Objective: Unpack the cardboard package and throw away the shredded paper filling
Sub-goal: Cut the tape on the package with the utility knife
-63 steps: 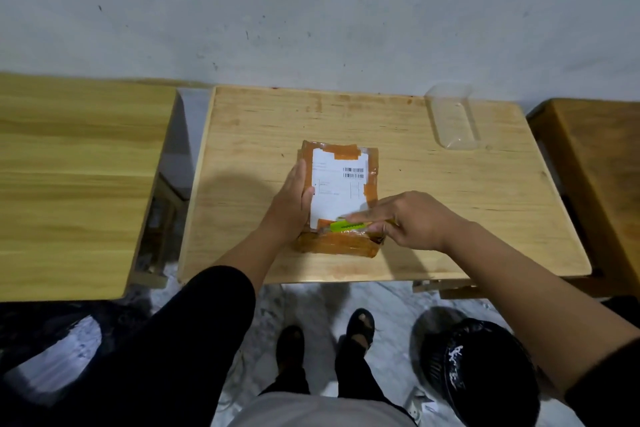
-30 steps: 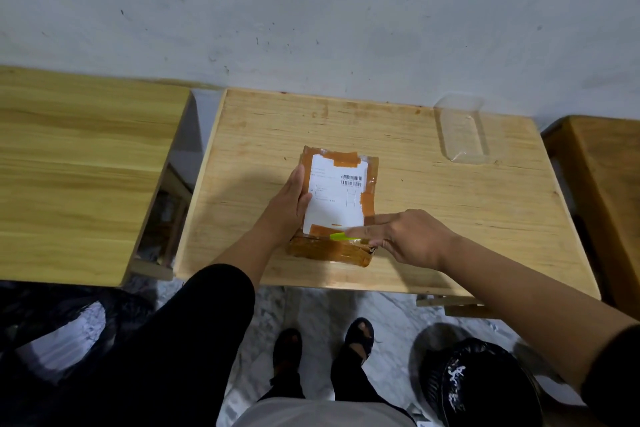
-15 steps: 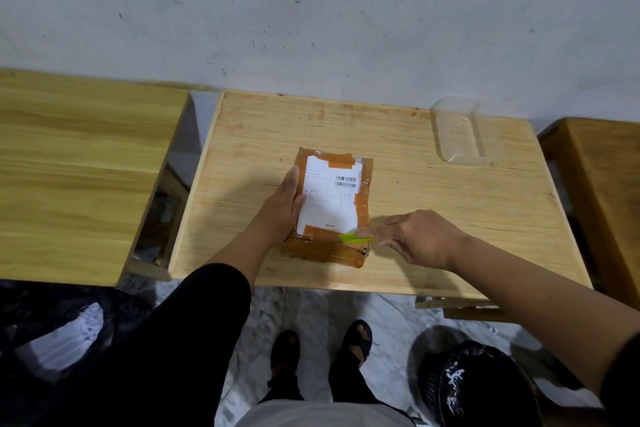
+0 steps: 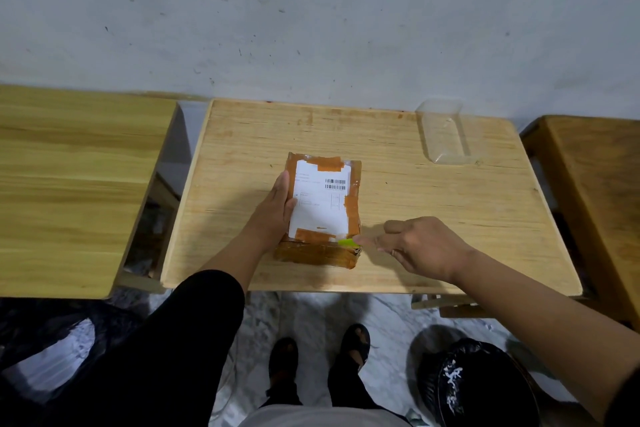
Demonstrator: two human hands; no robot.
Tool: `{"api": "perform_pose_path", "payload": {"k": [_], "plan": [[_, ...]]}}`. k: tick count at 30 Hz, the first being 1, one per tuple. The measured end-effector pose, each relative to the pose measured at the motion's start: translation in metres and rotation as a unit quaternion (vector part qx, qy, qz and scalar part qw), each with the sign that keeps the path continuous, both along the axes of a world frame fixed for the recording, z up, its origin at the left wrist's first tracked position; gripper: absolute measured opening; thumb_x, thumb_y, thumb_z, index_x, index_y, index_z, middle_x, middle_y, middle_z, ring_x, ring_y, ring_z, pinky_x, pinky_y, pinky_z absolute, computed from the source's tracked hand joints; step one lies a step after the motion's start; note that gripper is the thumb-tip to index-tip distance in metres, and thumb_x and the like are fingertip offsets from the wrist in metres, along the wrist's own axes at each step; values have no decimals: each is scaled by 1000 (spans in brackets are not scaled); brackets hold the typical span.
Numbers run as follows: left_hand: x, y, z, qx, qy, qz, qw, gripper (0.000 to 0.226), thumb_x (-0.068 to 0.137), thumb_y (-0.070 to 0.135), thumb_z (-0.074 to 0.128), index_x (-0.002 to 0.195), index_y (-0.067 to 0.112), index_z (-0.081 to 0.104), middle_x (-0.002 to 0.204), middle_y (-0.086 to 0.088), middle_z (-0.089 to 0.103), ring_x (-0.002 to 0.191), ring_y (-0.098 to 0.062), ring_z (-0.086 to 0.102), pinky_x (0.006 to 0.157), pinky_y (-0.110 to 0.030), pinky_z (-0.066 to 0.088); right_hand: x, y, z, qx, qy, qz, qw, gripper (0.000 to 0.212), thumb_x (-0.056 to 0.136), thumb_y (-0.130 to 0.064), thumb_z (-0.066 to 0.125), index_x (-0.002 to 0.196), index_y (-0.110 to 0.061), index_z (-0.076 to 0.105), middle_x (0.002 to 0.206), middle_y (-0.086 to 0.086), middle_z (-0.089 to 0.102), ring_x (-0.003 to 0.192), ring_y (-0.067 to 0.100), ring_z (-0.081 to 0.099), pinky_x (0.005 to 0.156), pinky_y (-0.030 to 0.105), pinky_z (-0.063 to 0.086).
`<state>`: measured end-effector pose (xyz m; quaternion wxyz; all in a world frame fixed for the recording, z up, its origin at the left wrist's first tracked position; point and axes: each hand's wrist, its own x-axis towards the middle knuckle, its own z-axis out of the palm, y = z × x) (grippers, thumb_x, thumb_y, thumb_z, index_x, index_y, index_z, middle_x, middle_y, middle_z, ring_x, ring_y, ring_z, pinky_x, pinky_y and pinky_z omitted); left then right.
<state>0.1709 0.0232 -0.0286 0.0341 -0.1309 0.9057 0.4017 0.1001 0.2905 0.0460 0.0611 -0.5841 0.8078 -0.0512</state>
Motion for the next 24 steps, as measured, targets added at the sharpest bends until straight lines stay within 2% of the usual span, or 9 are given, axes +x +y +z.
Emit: {"api": "perform_pose_path", "payload": {"k": [4,10,12,14,15,16,18,20,24], "plan": [[0,0,-2,0,-4,0,1000,57,99,24,31,146,11,1,157,-7,7,144,-19,10,114,-28,13,16,-16,-2,-27,17,3,999,43,88,-29,32,125,-39,52,65,-4,58,41,18,53,32,24,35],[-1,1,1,2,0,-7,1000,58,99,24,30,146,10,-1,157,-8,6,144,-21,11,115,-32,15,26,-32,-3,-9,66,-19,998,48,81,-22,32,120,-34,57,63,-4,56,34,16,48,28,21,28],[-3,2,3,2,2,-8,1000,57,99,24,29,146,9,-1,157,-8,6,144,-20,10,114,-31,14,26,-32,-2,-1,92,-13,996,46,78,-16,48,119,-34,58,65,-2,58,33,16,47,27,21,27],[-6,2,4,4,3,-8,1000,57,99,24,29,146,9,0,157,-9,6,144,-20,10,114,-30,13,24,-31,-5,11,100,-16,995,59,66,-8,71,118,-35,60,67,-1,60,32,16,46,28,21,24],[-7,2,4,4,3,-9,1000,57,99,24,29,146,9,0,157,-9,6,144,-20,10,114,-30,13,23,-31,-4,28,96,-22,995,66,61,-6,76,119,-35,59,66,-1,60,32,17,45,29,20,21],[-8,4,5,3,3,-10,1000,57,99,24,29,146,9,-1,157,-9,6,144,-20,10,114,-30,13,22,-29,-3,47,95,-27,994,70,61,-5,76,120,-36,58,65,-1,60,32,17,44,31,18,18],[-9,5,4,8,0,-19,1000,57,99,24,29,146,8,-1,157,-9,5,144,-20,9,114,-28,12,18,-24,2,102,74,-24,992,69,74,-3,65,130,-38,47,72,2,59,42,20,47,35,20,14],[-8,6,3,13,0,-25,1000,57,99,23,29,146,8,0,157,-9,5,144,-19,8,113,-26,10,14,-12,6,155,33,-39,987,62,89,-7,46,138,-42,31,86,6,59,57,26,51,41,27,22],[-3,1,2,9,3,-12,1000,57,99,24,30,146,9,0,157,-8,6,144,-19,8,114,-27,10,8,3,4,59,-22,-87,994,41,90,-29,49,128,-43,47,72,1,63,54,24,58,47,25,33]]}}
